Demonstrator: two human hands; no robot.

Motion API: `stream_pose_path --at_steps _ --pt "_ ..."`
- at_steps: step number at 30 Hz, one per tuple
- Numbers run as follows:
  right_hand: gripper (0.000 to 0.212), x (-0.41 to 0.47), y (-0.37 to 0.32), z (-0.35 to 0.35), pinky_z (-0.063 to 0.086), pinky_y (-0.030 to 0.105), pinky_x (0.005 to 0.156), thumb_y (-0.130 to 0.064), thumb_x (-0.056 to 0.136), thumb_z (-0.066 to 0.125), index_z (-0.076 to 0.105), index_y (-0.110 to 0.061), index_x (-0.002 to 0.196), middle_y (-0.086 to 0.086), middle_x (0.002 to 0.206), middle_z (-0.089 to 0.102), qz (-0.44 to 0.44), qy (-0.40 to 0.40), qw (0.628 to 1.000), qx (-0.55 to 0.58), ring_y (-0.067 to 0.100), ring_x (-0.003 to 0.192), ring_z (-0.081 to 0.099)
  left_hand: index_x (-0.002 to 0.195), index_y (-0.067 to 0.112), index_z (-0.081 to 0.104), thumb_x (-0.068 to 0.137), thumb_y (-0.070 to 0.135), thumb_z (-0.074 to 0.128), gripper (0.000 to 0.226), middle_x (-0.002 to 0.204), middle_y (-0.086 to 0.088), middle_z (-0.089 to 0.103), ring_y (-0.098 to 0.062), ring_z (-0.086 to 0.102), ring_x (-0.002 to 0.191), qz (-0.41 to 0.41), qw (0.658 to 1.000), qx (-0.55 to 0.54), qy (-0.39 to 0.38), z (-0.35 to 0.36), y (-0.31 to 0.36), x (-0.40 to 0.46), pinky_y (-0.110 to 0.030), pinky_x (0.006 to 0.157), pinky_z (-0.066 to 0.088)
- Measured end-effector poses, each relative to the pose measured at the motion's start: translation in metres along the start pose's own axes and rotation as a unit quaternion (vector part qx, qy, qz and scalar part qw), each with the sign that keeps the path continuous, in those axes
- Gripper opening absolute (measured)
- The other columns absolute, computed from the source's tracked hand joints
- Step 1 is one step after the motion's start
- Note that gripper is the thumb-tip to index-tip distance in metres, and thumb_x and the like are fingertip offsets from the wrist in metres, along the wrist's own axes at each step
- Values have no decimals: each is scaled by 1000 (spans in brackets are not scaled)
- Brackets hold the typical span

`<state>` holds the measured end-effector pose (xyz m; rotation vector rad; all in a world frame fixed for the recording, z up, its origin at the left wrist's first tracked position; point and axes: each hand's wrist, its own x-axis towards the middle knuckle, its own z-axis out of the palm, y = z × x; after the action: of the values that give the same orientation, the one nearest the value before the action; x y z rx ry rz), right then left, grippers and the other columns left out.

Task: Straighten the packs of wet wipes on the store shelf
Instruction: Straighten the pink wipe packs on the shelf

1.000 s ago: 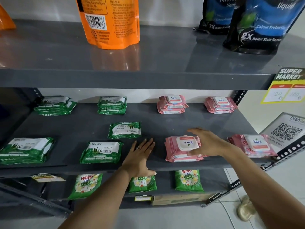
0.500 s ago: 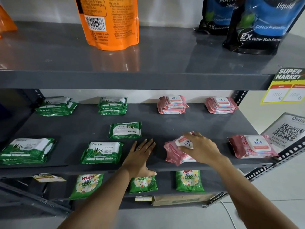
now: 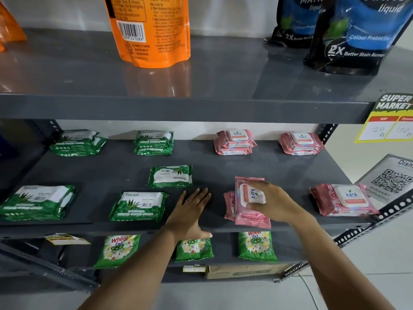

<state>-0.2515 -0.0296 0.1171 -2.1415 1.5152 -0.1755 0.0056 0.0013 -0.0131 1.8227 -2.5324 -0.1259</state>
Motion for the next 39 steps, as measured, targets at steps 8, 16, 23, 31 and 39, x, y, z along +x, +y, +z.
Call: stream_pose_path --at_steps 8,16,23,31,39 --pt "69 1 -18 32 51 41 85 -52 67 75 51 -15 120 6 113 52 101 162 981 -34 30 102 56 154 20 -1 67 81 54 120 161 7 -10 -13 -11 146 -5 1000 2 -6 -1 1 0 -48 118 -6" --pt "71 2 -2 9 42 36 99 -26 72 76 44 -17 134 2 130 52 23 54 998 -2 25 118 52 154 20 1 66 79 58 120 163 4 -5 -14 -8 146 1 1000 -3 0 0 0 0 -48 118 -6" --pt "56 9 3 4 44 30 86 -32 74 78 58 -16 123 4 124 60 23 61 998 -7 24 110 58 154 19 -1 69 78 57 119 162 2 -7 -16 -11 146 6 1000 -2 -4 -1 0 -1 -49 118 -5" --pt "63 15 11 -14 31 29 107 -21 81 73 46 -20 138 1 143 45 -17 -43 999 -3 20 130 43 153 21 -5 70 78 56 119 162 5 -11 -14 -14 146 -2 1000 -6 -14 -2 1 -1 -50 118 -5" --pt "62 12 10 -10 33 33 108 -27 80 74 48 -20 136 2 140 48 -33 -17 999 -6 22 128 46 153 21 -3 67 80 57 120 162 5 -7 -15 -9 147 3 1000 -10 -4 0 -1 -1 -49 118 -5"
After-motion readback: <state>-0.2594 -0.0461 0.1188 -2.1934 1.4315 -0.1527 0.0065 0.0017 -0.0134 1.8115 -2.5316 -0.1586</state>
